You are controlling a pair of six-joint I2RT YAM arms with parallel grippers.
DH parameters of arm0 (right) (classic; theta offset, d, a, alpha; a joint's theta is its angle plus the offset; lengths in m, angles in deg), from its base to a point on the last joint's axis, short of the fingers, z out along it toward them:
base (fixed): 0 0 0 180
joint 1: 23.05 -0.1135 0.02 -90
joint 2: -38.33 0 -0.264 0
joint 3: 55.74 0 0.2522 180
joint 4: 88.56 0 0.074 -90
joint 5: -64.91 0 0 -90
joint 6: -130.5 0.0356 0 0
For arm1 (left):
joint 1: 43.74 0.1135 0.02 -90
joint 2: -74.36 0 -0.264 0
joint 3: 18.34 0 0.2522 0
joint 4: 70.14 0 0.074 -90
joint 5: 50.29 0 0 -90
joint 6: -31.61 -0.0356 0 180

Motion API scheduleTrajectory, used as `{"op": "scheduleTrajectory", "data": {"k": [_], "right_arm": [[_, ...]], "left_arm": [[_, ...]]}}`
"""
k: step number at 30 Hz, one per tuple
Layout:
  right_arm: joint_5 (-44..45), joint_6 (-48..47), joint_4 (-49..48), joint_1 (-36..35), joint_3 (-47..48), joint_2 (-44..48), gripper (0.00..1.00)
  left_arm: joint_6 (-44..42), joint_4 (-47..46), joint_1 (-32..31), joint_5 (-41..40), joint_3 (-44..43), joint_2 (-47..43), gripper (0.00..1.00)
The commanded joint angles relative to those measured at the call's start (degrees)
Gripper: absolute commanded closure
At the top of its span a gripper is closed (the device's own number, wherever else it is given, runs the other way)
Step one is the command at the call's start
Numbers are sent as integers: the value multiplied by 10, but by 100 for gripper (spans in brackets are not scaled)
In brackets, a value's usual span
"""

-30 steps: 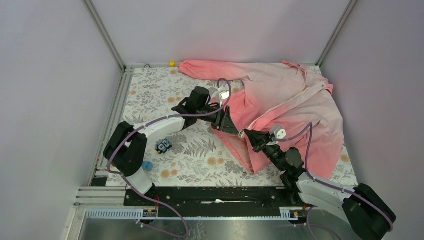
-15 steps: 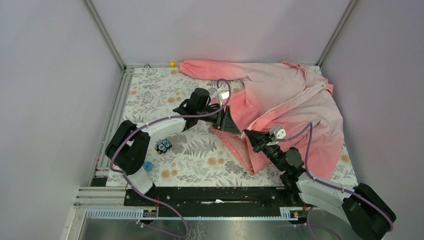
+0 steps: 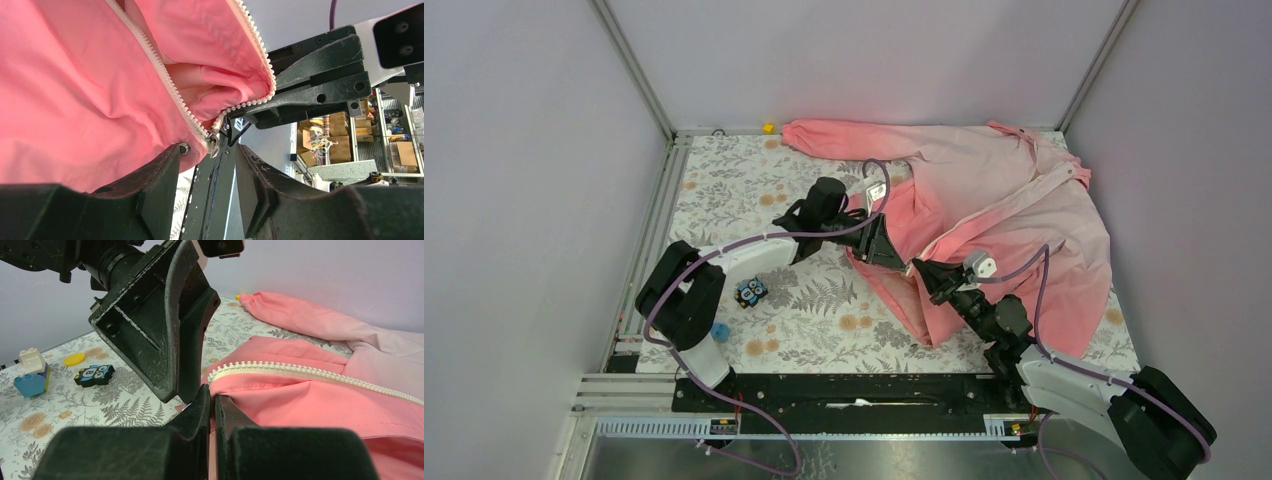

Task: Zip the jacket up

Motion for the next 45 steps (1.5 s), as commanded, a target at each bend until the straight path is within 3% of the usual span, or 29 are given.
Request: {"op": "scheduleTrajectory", "data": {"k": [1, 8, 12, 14, 16, 19, 22, 25, 28, 36, 45], "right_arm": [[2, 1, -58, 0, -89, 4, 100], [2, 3, -59, 1, -90, 3, 100], [2, 3, -59, 0, -88, 0, 100], [2, 5, -60, 0, -88, -1, 100], [2, 5, -59, 0, -87, -1, 100], [2, 5, -58, 1, -87, 0, 100], [2, 5, -59, 1, -88, 2, 100], [2, 6, -60, 1, -89, 5, 100], [2, 5, -59, 0, -90, 8, 100], [19, 3, -46, 1, -94, 27, 100], [13, 3, -58, 0, -91, 14, 100]], "left_arm": [[-24, -5, -5, 10, -6, -12, 55], [-64, 44, -2, -35, -8, -20, 39], [-91, 13, -6, -111, 37, -93, 32], [-99, -46, -6, -165, 88, -142, 3], [-123, -96, -14, -230, 142, -191, 1], [-201, -215, -55, -326, 249, -256, 3], [-358, -335, -134, -427, 340, -294, 7], [-493, -460, -176, -454, 399, -278, 21], [-556, -556, -194, -479, 410, -226, 37], [-611, -661, -223, -556, 366, -97, 57], [-613, -683, -231, -589, 354, -83, 58]]}}
